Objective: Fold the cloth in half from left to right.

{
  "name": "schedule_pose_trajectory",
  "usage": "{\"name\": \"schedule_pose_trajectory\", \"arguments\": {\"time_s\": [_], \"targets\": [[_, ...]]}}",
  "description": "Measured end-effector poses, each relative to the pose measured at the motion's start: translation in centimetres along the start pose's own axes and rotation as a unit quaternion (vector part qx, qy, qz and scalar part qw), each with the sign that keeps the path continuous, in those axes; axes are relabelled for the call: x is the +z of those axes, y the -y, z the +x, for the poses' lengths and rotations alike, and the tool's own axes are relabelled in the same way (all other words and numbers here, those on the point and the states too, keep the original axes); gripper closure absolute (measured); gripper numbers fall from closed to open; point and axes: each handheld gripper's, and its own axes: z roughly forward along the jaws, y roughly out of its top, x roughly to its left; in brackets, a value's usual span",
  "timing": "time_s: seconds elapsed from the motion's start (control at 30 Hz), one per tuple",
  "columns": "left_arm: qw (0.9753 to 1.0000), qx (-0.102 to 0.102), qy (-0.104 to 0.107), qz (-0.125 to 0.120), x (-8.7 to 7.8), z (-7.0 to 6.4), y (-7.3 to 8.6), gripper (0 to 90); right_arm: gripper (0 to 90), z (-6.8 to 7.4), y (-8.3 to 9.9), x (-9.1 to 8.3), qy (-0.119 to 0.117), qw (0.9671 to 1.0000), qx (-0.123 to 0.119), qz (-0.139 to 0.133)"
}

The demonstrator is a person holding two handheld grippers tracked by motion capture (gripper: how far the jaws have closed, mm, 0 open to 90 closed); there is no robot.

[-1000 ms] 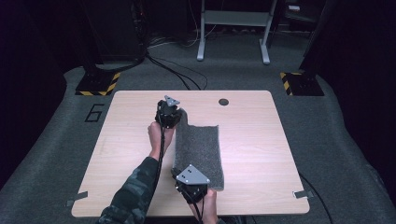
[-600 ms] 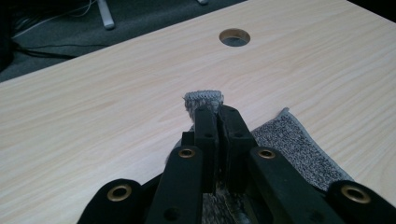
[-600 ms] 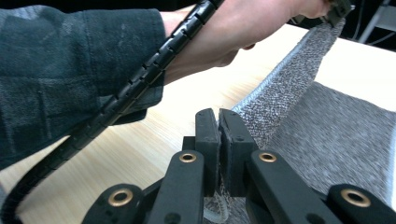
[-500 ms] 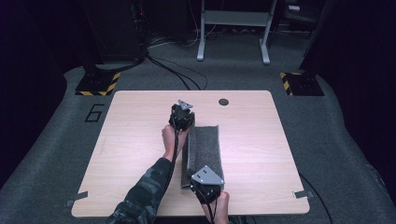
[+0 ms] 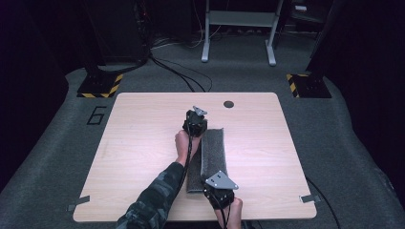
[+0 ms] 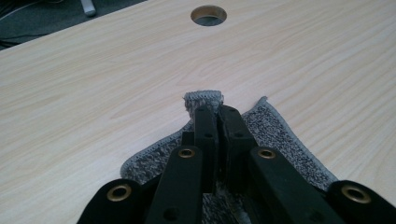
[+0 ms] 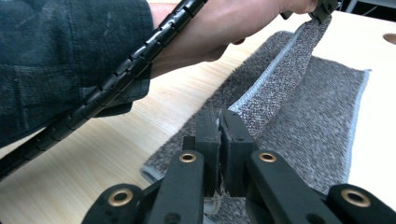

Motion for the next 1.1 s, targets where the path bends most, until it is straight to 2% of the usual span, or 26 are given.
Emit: {"name": "schedule_pose_trajectory", "arguments": {"time_s": [0.2,0.27,0.47,0.7,0.73,0.77,0.87,0.97,1.1], "targets": [[1.0000,0.007,0.004,0.002,0.7,-0.9,0.0,86.4,87.0,-0.9,0.8,-0.4,0.008,0.9999,0.010,0.009],[1.0000,0.003,0.004,0.004,0.9,-1.2,0.0,86.4,87.0,-1.0,1.0,-0.4,0.012,0.9998,0.013,0.013],[0.9999,0.013,0.005,0.009,1.4,-1.7,0.0,86.3,86.9,-1.5,1.9,-0.5,0.018,0.9995,0.021,0.018],[0.9998,0.014,0.008,0.009,1.9,-2.3,-0.1,85.5,86.5,-2.0,2.4,-0.5,0.031,0.9990,0.021,0.026],[0.9999,0.010,0.008,0.011,2.0,-2.3,-0.1,81.2,85.6,-2.1,2.5,-0.4,0.033,0.9989,0.021,0.026],[0.9999,0.008,0.009,0.012,2.1,-2.2,0.0,70.1,83.9,-2.2,2.6,-0.4,0.037,0.9987,0.017,0.030],[0.9997,-0.004,0.022,0.013,2.1,-1.9,0.1,47.0,75.5,-2.5,3.1,-0.2,0.052,0.9973,0.017,0.048],[0.9996,-0.005,0.025,0.012,1.6,-1.6,0.0,37.0,69.3,-2.9,3.7,-0.2,0.054,0.9963,0.026,0.062],[0.9996,-0.007,0.025,0.011,0.9,-1.1,0.1,32.9,66.4,-3.6,4.2,-0.4,0.060,0.9948,0.028,0.078]]}}
